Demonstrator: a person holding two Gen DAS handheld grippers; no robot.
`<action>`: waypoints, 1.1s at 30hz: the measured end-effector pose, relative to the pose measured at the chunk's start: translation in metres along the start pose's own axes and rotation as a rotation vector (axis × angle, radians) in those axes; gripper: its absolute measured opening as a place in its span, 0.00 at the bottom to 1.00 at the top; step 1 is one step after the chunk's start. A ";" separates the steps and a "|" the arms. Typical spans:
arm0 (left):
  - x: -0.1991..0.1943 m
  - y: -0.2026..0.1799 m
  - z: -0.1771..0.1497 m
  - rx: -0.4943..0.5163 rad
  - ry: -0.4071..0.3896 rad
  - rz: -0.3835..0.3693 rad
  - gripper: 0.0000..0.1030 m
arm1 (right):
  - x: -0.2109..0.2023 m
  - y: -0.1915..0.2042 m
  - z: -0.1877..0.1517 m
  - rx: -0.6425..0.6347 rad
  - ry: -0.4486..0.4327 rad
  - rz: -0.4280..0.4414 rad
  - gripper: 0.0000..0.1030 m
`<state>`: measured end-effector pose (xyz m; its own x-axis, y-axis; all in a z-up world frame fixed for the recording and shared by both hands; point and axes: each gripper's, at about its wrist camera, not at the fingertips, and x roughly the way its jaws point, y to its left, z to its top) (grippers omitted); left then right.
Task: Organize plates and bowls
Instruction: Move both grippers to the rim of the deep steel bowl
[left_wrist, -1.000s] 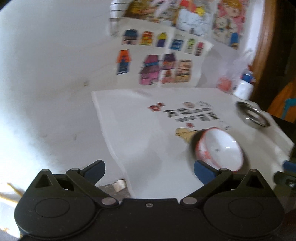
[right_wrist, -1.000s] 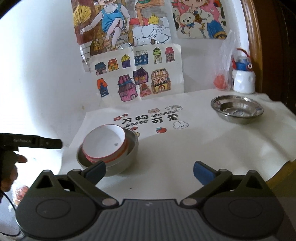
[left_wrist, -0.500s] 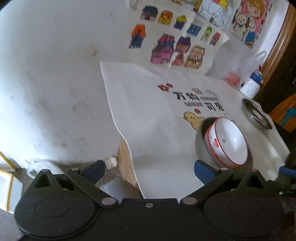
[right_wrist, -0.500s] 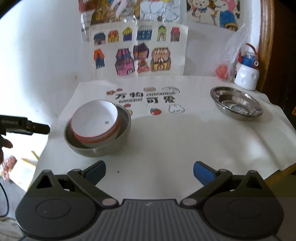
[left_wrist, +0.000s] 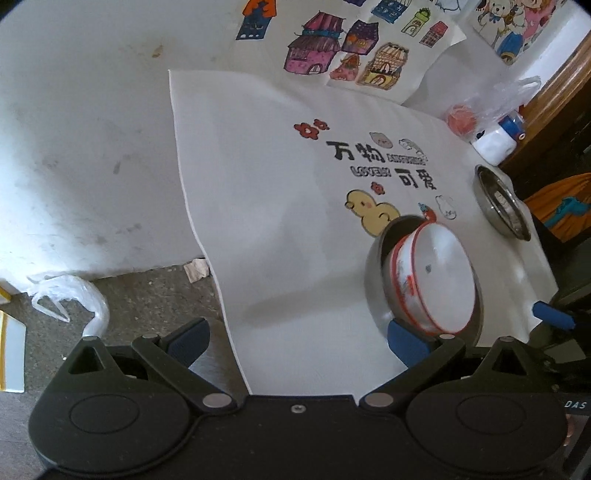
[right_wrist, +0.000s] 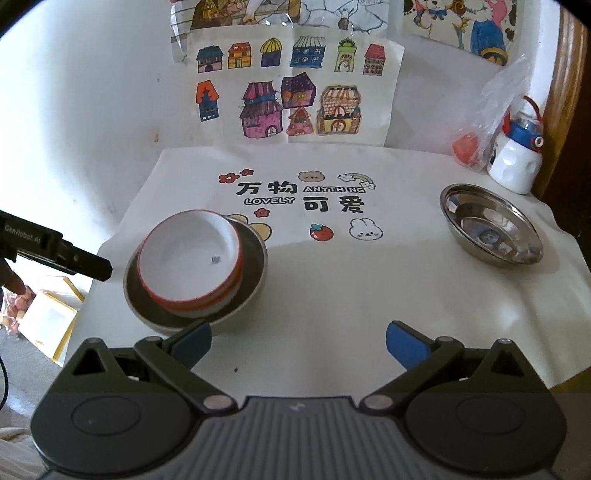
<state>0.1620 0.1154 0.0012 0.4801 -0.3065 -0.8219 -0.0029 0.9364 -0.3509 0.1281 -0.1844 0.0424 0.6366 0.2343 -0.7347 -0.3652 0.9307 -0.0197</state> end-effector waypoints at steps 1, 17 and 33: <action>0.000 -0.001 0.003 0.002 -0.003 -0.001 0.99 | 0.001 -0.001 0.003 -0.005 0.006 -0.001 1.00; 0.022 -0.019 0.025 0.040 0.061 -0.001 0.99 | 0.023 -0.012 0.030 0.060 0.098 0.027 1.00; 0.031 -0.012 0.038 -0.011 0.061 -0.061 0.80 | 0.045 -0.017 0.034 0.126 0.183 0.071 0.86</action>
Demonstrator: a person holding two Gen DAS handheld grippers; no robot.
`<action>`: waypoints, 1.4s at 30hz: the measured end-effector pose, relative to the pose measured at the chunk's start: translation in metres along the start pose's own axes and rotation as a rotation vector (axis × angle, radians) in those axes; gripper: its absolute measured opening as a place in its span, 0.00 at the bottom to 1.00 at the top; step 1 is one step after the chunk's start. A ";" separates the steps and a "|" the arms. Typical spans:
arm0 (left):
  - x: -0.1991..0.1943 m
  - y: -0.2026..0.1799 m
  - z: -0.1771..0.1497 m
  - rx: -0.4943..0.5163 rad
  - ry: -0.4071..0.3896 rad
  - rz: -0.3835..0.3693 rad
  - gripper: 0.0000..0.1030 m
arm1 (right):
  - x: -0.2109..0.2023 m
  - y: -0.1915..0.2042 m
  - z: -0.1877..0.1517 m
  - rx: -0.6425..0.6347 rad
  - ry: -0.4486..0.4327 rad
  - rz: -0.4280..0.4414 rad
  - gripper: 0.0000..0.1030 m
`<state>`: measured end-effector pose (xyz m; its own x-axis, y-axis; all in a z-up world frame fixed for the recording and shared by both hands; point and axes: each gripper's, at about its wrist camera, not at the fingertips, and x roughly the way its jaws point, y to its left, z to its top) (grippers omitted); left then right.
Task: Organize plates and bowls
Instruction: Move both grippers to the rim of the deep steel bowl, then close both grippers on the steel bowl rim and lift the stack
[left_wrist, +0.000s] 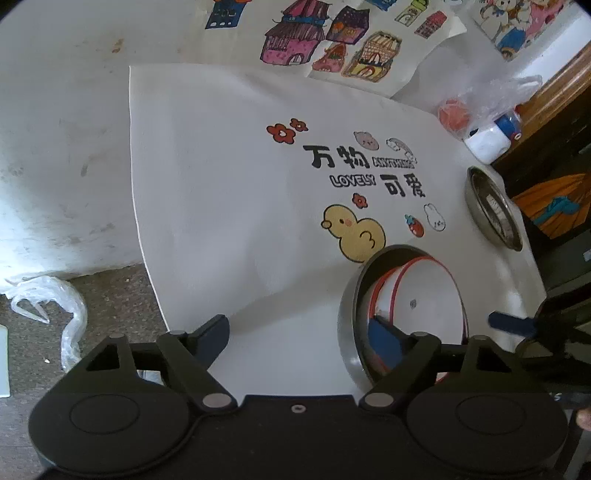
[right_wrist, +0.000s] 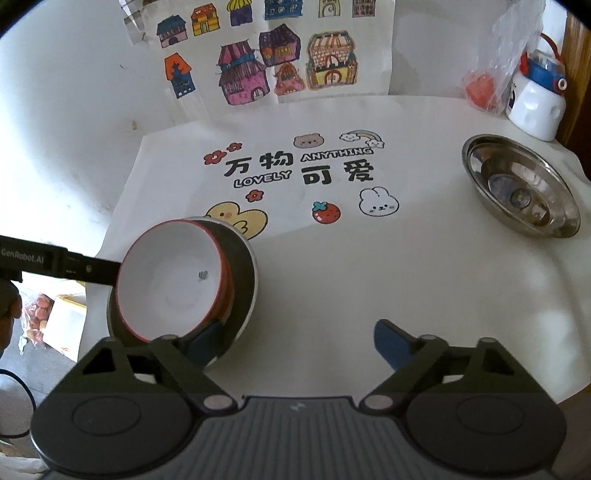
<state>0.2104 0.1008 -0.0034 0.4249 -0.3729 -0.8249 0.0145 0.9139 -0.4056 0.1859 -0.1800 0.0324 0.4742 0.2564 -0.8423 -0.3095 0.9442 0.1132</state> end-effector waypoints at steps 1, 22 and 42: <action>0.000 0.000 0.000 -0.003 -0.002 -0.006 0.77 | 0.001 0.000 0.000 0.003 0.004 0.007 0.85; 0.000 -0.024 0.015 0.082 0.021 -0.024 0.37 | 0.021 -0.001 0.021 0.198 0.201 0.090 0.40; 0.033 -0.026 0.014 0.108 0.139 -0.018 0.27 | 0.041 -0.001 0.019 0.263 0.258 0.153 0.25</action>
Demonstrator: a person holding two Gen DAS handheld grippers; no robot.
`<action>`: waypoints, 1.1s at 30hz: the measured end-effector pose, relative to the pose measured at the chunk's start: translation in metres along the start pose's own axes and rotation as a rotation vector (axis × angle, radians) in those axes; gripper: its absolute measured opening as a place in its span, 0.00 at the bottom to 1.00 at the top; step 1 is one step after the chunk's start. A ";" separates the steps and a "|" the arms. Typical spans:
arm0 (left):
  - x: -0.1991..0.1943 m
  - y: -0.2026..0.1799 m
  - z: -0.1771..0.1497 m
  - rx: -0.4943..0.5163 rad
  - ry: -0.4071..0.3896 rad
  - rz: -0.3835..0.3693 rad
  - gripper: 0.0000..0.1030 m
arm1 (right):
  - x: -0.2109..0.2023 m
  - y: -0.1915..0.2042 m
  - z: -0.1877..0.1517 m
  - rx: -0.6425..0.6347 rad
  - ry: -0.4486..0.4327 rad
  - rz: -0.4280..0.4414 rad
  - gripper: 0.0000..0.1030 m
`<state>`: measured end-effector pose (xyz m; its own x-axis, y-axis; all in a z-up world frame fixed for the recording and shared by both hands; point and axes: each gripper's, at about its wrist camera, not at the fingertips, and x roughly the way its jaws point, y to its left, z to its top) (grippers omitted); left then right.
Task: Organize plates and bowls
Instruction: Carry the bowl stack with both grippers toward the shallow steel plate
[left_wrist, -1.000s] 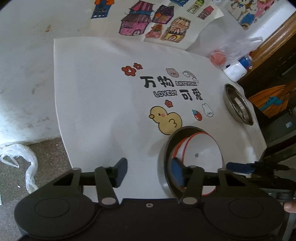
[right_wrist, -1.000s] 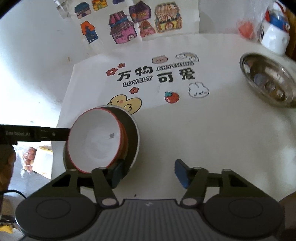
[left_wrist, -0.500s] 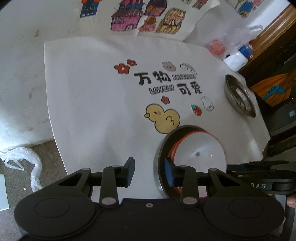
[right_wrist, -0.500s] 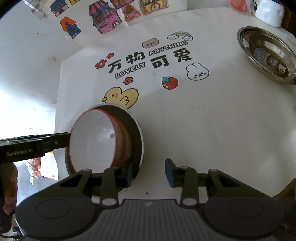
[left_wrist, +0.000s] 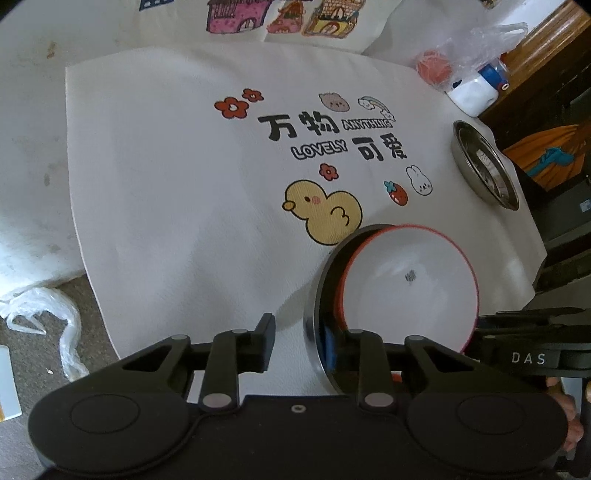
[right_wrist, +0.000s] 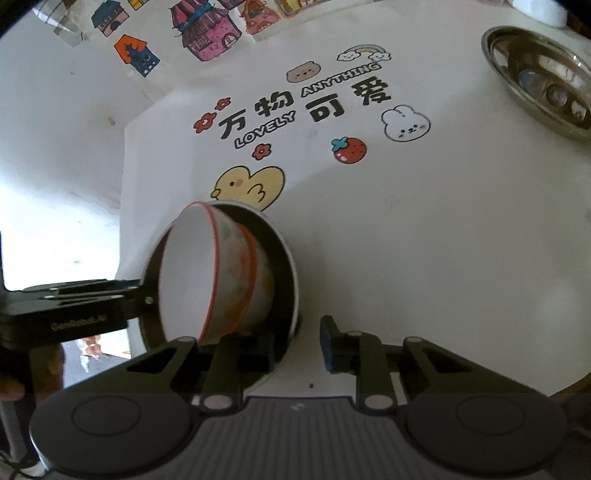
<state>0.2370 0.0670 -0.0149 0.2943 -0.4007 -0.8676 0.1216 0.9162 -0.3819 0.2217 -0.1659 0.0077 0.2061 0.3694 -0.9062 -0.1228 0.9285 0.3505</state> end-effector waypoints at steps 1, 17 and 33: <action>0.001 0.000 0.000 0.000 0.006 -0.006 0.27 | 0.001 -0.001 0.000 0.003 0.003 0.006 0.25; -0.003 -0.009 -0.007 0.026 -0.034 -0.003 0.11 | 0.002 0.005 -0.011 -0.010 -0.048 0.018 0.16; -0.004 -0.022 -0.018 0.044 -0.046 0.001 0.10 | -0.002 -0.008 -0.031 0.019 -0.083 0.044 0.16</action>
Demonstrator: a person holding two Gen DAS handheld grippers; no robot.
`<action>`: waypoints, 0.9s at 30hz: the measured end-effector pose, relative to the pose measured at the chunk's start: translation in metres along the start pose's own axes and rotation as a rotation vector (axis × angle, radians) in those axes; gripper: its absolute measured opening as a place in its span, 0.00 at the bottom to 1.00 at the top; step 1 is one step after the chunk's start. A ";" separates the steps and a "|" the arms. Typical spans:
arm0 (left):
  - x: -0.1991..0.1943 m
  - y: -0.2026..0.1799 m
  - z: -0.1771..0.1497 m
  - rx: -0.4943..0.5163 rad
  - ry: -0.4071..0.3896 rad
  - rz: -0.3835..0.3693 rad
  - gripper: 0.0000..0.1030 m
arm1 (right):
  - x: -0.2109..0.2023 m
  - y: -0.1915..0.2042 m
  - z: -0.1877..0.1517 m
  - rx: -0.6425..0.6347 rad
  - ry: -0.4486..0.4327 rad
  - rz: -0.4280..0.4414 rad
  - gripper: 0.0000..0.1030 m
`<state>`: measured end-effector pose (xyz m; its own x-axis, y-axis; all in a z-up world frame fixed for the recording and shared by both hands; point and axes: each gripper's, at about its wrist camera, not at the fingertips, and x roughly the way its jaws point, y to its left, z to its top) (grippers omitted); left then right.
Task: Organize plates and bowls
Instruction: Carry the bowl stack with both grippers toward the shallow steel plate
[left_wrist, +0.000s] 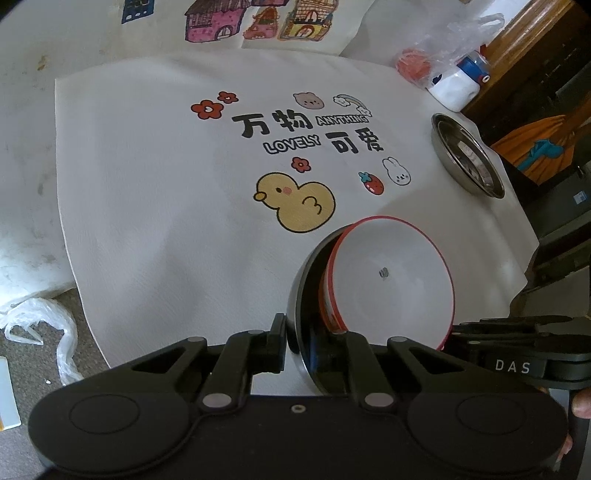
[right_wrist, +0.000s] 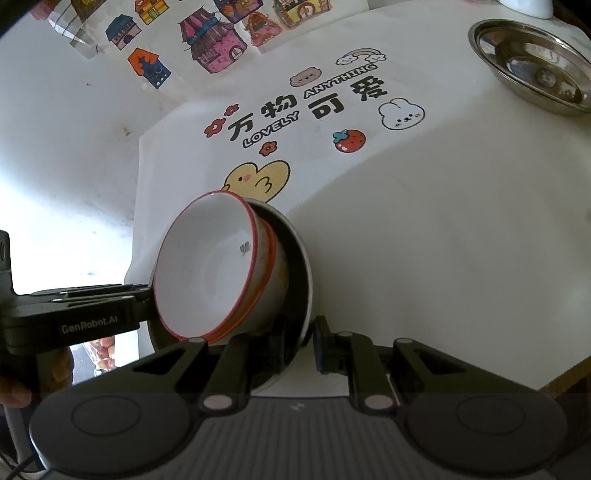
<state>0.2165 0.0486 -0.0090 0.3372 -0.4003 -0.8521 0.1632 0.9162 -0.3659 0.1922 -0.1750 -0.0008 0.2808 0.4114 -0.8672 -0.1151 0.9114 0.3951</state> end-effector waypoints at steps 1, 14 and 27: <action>0.000 -0.002 0.000 0.001 0.000 -0.001 0.10 | -0.001 -0.002 -0.001 0.003 -0.001 0.001 0.16; 0.013 -0.035 0.005 0.056 0.004 -0.024 0.10 | -0.020 -0.028 -0.012 0.038 -0.043 -0.014 0.16; 0.026 -0.068 0.024 0.102 -0.018 -0.038 0.10 | -0.039 -0.060 -0.004 0.067 -0.101 -0.017 0.17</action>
<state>0.2368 -0.0249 0.0029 0.3451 -0.4356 -0.8314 0.2690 0.8945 -0.3570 0.1842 -0.2455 0.0080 0.3769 0.3896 -0.8403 -0.0465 0.9141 0.4029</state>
